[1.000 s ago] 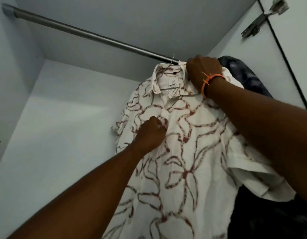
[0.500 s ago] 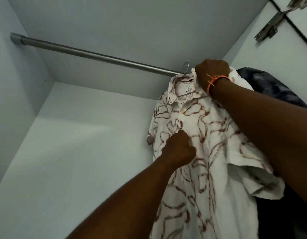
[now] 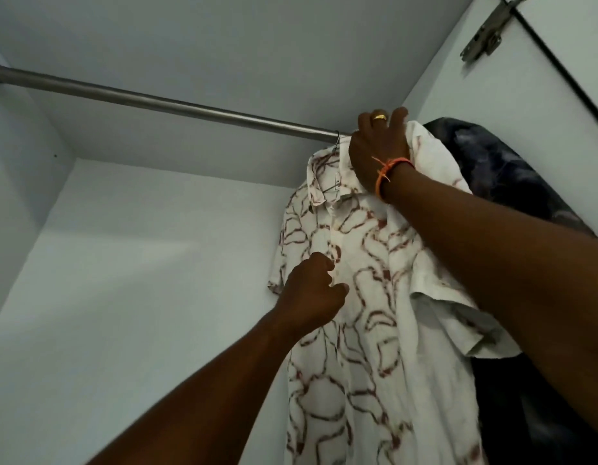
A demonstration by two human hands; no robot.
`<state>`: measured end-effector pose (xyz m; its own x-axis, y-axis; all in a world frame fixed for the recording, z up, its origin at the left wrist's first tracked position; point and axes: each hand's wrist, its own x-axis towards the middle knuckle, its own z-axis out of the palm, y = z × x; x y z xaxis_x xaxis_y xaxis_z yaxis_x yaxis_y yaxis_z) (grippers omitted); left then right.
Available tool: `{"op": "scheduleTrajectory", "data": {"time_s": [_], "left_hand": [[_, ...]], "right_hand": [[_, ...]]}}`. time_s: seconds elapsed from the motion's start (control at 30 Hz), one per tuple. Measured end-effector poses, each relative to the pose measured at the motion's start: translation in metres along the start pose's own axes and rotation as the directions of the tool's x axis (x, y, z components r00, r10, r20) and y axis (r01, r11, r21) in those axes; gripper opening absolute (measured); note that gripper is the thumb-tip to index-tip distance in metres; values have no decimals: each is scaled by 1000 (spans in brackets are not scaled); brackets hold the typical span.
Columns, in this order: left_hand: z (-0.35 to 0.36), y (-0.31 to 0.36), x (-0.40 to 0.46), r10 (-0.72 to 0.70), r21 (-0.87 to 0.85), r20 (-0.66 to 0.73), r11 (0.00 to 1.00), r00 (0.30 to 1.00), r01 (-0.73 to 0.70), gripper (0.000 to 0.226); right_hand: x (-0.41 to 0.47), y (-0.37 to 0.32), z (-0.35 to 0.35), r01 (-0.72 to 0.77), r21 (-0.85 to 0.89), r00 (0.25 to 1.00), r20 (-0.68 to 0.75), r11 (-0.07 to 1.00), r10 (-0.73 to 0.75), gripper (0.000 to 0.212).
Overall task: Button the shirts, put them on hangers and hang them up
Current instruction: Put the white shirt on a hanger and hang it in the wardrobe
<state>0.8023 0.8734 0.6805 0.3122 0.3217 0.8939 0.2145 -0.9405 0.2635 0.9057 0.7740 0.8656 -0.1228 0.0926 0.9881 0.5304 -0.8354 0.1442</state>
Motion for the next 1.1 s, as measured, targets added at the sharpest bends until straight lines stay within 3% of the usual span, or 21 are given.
{"op": "scheduleTrajectory", "data": {"time_s": [0.1,0.27,0.43,0.57,0.77,0.9,1.1], "left_hand": [[-4,-9,-15,-26,-19,-57,1000,998,25,36],[-5,-32,-73,-101,4,-194,995,976,104,25],[1,-64,-191,-249,-8,-275,966,929,257,19],[-14,-90,-303,-501,12,-363,840,786,542,19],[-65,-71,-465,-751,-56,-440,570,492,820,13],[-100,-22,-566,-823,-104,-468,413,322,905,12],[-163,78,-691,-822,-132,-550,261,148,956,12]], "right_hand": [[-44,-16,1,4,295,994,-102,956,27,43],[-186,-72,-37,24,685,981,-156,728,114,39],[-348,-132,-65,-148,903,981,83,403,173,23],[-459,-183,-90,-345,918,935,355,198,-19,29],[-585,-208,-166,-581,811,732,559,72,-389,24],[-641,-198,-246,-701,713,521,531,20,-668,19],[-684,-165,-400,-812,556,441,383,-179,-812,14]]}}
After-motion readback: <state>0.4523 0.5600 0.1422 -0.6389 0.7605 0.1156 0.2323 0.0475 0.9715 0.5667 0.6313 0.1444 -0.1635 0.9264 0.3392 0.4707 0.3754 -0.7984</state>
